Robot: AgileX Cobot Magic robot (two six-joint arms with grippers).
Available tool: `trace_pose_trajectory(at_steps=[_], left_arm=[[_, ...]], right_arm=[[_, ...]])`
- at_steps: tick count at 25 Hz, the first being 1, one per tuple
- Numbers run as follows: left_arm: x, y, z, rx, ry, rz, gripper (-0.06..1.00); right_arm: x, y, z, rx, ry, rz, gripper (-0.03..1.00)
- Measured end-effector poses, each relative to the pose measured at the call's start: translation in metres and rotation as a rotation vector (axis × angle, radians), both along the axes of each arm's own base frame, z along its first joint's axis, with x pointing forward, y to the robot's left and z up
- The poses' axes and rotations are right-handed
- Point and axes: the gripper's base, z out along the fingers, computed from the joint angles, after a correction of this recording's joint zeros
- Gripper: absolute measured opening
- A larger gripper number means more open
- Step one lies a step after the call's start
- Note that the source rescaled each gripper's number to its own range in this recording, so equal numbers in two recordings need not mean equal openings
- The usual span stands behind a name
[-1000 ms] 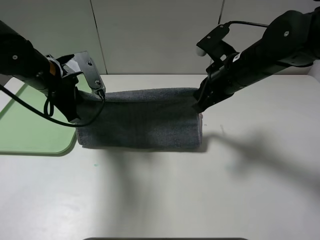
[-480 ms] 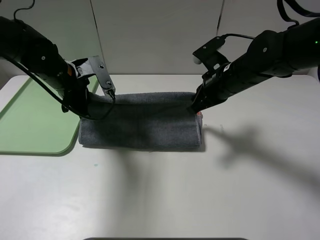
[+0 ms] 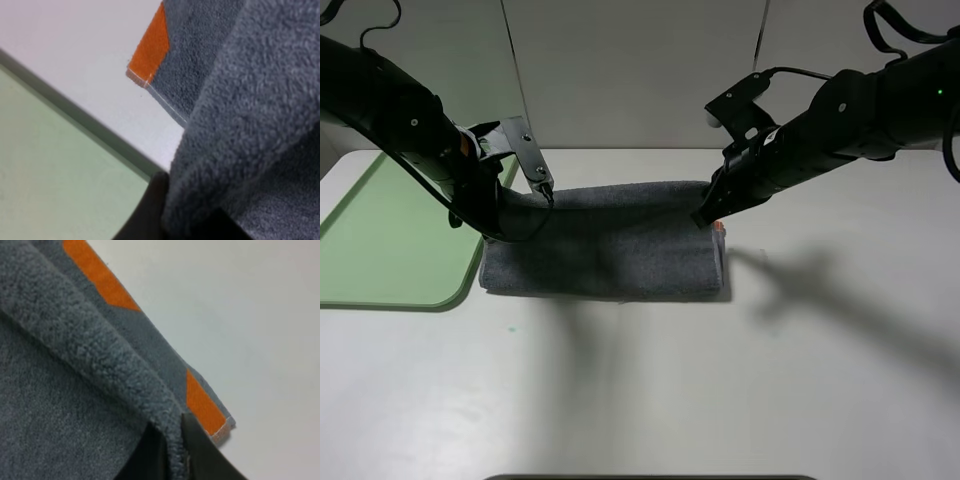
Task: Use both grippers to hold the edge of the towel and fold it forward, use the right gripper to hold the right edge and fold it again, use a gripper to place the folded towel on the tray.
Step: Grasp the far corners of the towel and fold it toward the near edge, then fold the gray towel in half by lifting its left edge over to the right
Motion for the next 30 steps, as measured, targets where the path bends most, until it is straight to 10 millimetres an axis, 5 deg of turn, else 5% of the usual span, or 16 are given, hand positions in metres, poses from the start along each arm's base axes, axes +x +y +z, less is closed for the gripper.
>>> trace_pose_trajectory(at_steps=[2,4,6,7,10,15,30], left_arm=[[0.0001,-0.0001,0.0,-0.001,-0.001,0.0,0.06],[-0.0003,0.0016,-0.0003,0.012,0.007,0.0,0.24],[0.0002,0.0045,-0.0004,0.019,0.01,0.005,0.51],[0.0003,0.0049,-0.0004,0.021,0.009,0.004,0.67],[0.0012,0.0042,0.0,0.014,-0.001,0.001,0.92],[0.0014,0.0039,0.0002,0.011,-0.005,-0.001,0.99],[0.0042,0.0014,0.0018,-0.014,-0.04,-0.012,1.0]], right_arm=[[0.0,0.0,0.0,0.0,0.0,0.0,0.01],[0.0005,-0.0011,0.0,0.0,0.0,-0.003,0.15],[0.0018,-0.0038,0.0001,0.0,-0.001,-0.011,0.45],[0.002,-0.0038,0.0002,0.001,-0.004,-0.013,0.69],[0.0027,-0.0038,0.0008,0.001,-0.015,-0.015,0.92],[0.0029,-0.0038,0.001,0.003,-0.017,-0.018,1.0],[0.0061,-0.0041,0.0036,0.04,-0.045,-0.065,1.0]])
